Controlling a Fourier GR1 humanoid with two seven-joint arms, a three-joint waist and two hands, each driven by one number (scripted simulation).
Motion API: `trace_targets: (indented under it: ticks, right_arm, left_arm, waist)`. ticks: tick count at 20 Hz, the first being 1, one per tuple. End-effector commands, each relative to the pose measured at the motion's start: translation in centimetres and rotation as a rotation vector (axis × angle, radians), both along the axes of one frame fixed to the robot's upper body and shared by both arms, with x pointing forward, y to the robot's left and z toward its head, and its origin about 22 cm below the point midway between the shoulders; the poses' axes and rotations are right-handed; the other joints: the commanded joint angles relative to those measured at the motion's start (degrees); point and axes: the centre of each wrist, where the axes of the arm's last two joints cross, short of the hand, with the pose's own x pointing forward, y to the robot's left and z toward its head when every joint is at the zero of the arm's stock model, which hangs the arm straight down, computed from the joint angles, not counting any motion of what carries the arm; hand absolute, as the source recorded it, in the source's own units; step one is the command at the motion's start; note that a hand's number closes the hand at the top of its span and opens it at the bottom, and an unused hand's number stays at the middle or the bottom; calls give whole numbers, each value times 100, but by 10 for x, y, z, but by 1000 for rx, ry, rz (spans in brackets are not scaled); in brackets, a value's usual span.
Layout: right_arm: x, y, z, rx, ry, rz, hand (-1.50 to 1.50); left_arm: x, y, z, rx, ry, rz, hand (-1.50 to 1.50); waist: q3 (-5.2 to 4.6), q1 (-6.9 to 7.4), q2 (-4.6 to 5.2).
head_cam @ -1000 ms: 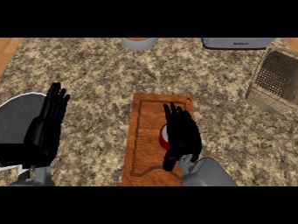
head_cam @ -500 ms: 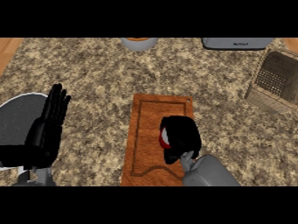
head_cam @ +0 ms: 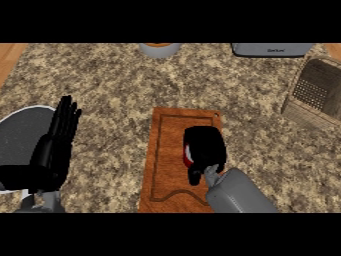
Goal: Pick the can from the cutting board and place it in the basket
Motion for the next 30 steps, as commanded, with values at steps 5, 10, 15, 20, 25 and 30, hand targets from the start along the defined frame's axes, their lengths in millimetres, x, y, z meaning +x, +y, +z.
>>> trace_targets:
  ticks: [5, 10, 15, 20, 25, 30]
  right_arm:
    - [86, -31, 15, 9, -30, -506, 150]
    - [117, -22, 23, -15, -211, -546, 150]
    - [128, -10, 60, 185, -387, -575, 150]
    - [118, 20, 129, 380, -607, -553, 150]
    - [98, 36, 183, 462, -701, -522, 150]
    - [80, 39, 211, 471, -717, -606, 150]
  left_arm:
    - [9, -8, 6, -1, -27, -39, 0]
    - [17, -20, 13, -15, -33, -57, 0]
    - [8, -13, 8, -6, -18, -40, 0]
    - [7, 4, 8, -7, 0, -21, 0]
    - [0, 5, 1, 6, 15, 2, 0]
    - [5, 5, -6, -15, 13, 26, 0]
  waist:
    - [10, 268, 148]
    - [11, 261, 129]
    - [10, 191, 67]
    - [4, 69, -12]
    - [3, -24, -19]
    - [2, -41, -7]
